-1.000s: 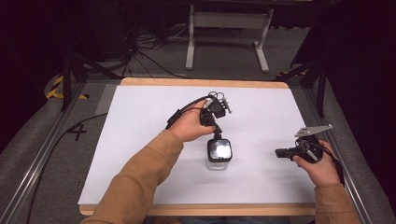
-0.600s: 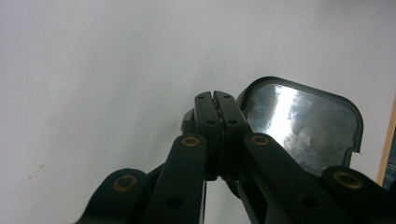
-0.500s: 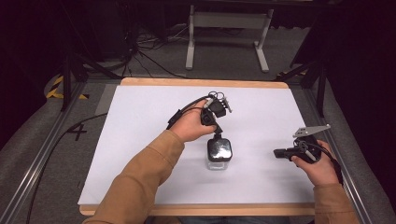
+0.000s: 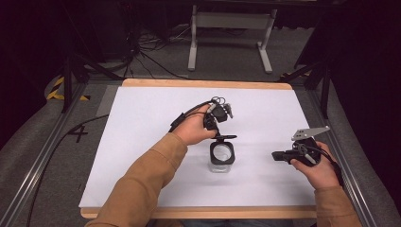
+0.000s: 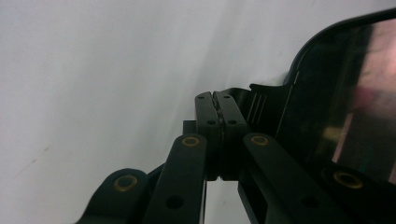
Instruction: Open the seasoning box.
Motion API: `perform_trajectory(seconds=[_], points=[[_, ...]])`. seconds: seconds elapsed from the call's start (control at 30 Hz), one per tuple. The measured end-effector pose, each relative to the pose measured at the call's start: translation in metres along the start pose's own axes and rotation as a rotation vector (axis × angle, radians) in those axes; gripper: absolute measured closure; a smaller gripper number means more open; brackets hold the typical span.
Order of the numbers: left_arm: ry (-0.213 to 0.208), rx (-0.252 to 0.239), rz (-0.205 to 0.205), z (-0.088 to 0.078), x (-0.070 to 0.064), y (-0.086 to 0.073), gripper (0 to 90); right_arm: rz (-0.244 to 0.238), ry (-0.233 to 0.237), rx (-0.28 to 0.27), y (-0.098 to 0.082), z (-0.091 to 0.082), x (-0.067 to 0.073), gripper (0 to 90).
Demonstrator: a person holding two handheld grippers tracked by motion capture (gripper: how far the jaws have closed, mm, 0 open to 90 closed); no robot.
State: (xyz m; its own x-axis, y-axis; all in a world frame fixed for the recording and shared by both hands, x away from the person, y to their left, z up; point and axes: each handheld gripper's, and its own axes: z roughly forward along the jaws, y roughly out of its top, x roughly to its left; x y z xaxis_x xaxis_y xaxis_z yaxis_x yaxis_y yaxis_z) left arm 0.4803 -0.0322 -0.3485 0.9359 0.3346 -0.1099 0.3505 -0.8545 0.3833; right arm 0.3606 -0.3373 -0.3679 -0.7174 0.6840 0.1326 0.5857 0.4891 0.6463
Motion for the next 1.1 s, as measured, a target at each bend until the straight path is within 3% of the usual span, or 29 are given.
perform_trajectory(seconds=[0.07,0.3,0.33,0.43,0.6,0.77,0.93,1.03,1.1], points=[[-0.021,-0.019,-0.012,-0.002,0.003,-0.002,89.9,-0.012,0.012,-0.005,0.002,0.001,0.003,89.7],[0.012,-0.074,-0.032,-0.018,0.008,-0.01,89.5,-0.087,0.076,-0.05,0.017,0.015,0.023,89.9],[0.019,-0.089,-0.035,-0.023,0.007,-0.013,89.4,-0.123,0.114,-0.09,0.024,0.021,0.032,90.0],[0.027,-0.109,-0.038,-0.029,0.006,-0.017,88.8,-0.164,0.137,-0.127,0.032,0.028,0.042,90.0],[0.03,-0.148,-0.052,-0.045,0.001,-0.03,87.2,-0.237,0.139,-0.223,0.056,0.041,0.057,90.0],[-0.005,-0.193,-0.063,-0.057,-0.008,-0.051,87.5,-0.251,0.129,-0.27,0.067,0.047,0.059,90.0],[-0.041,-0.235,-0.055,-0.062,-0.021,-0.071,88.1,-0.229,0.156,-0.307,0.075,0.053,0.058,90.0],[-0.071,-0.262,-0.061,-0.06,-0.028,-0.072,88.1,-0.233,0.153,-0.312,0.077,0.054,0.059,90.0],[-0.096,-0.286,-0.041,-0.057,-0.034,-0.068,87.3,-0.227,0.155,-0.311,0.076,0.055,0.06,90.0]])
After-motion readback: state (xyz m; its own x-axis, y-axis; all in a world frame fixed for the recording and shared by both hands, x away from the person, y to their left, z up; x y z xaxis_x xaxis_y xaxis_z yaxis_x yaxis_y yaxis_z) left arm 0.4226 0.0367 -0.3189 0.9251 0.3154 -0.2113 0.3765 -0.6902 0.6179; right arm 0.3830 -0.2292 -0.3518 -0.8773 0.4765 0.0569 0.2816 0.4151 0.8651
